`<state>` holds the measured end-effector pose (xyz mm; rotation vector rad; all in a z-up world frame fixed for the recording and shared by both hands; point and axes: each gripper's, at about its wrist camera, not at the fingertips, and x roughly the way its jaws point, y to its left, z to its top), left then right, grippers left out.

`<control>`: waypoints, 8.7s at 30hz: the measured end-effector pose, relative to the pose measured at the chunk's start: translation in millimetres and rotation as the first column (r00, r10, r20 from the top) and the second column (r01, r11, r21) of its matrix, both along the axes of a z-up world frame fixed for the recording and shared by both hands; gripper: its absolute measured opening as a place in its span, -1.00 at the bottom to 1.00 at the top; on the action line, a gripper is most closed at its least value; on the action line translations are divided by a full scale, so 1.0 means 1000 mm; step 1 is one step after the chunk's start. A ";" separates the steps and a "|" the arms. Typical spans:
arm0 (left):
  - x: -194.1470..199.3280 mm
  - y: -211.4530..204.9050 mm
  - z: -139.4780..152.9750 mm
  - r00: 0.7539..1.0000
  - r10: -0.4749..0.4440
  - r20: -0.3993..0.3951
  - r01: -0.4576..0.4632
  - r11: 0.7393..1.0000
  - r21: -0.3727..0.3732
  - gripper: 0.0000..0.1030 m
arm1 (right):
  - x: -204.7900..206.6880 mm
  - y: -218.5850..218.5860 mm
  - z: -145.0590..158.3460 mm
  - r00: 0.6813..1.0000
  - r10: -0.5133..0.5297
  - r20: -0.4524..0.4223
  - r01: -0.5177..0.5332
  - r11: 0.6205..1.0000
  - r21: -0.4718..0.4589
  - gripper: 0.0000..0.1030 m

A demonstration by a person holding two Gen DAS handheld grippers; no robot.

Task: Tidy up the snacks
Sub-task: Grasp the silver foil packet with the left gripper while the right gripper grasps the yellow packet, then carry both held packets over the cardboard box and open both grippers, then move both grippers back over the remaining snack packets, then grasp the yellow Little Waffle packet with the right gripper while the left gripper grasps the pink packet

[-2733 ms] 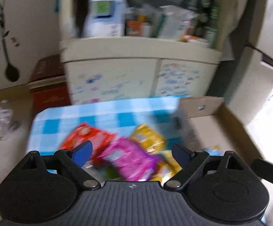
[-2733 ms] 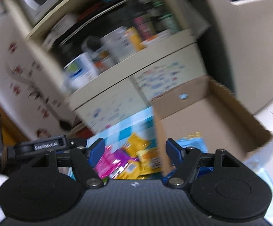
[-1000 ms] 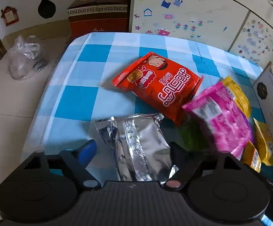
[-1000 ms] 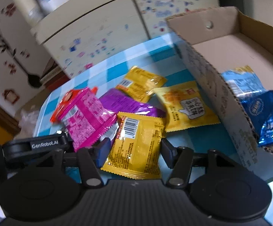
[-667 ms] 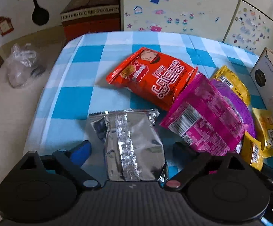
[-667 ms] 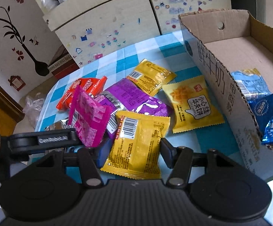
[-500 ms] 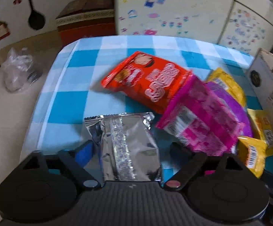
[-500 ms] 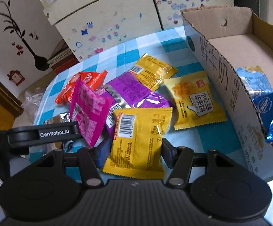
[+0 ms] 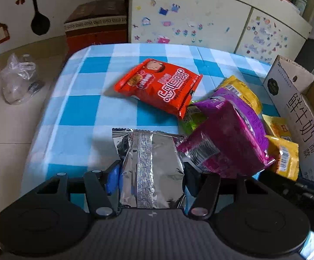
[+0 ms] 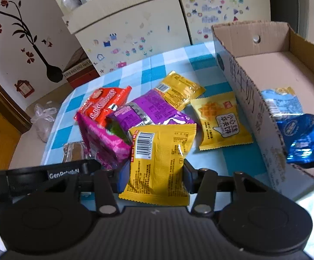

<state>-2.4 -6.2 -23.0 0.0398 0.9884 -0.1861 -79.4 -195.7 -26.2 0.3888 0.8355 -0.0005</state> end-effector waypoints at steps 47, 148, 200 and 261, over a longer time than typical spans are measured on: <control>-0.075 -0.009 0.064 0.986 0.052 0.157 -0.030 0.990 -0.137 0.26 | -0.065 -0.054 0.090 0.960 -0.103 0.259 0.084 0.993 0.081 -0.04; 0.020 0.024 0.068 0.978 0.192 0.078 -0.168 0.954 -0.246 0.86 | 0.110 -0.006 -0.020 0.978 -0.208 0.026 0.209 0.971 -0.114 0.75; 0.015 0.012 -0.005 0.991 -0.017 -0.136 0.008 0.998 -0.062 0.88 | -0.007 -0.011 -0.011 0.982 -0.128 -0.137 0.129 0.992 -0.001 0.78; -0.010 0.005 -0.007 0.996 -0.076 -0.038 0.076 0.997 -0.008 0.10 | -0.012 0.010 -0.006 0.993 -0.050 -0.109 0.026 0.977 -0.213 -0.03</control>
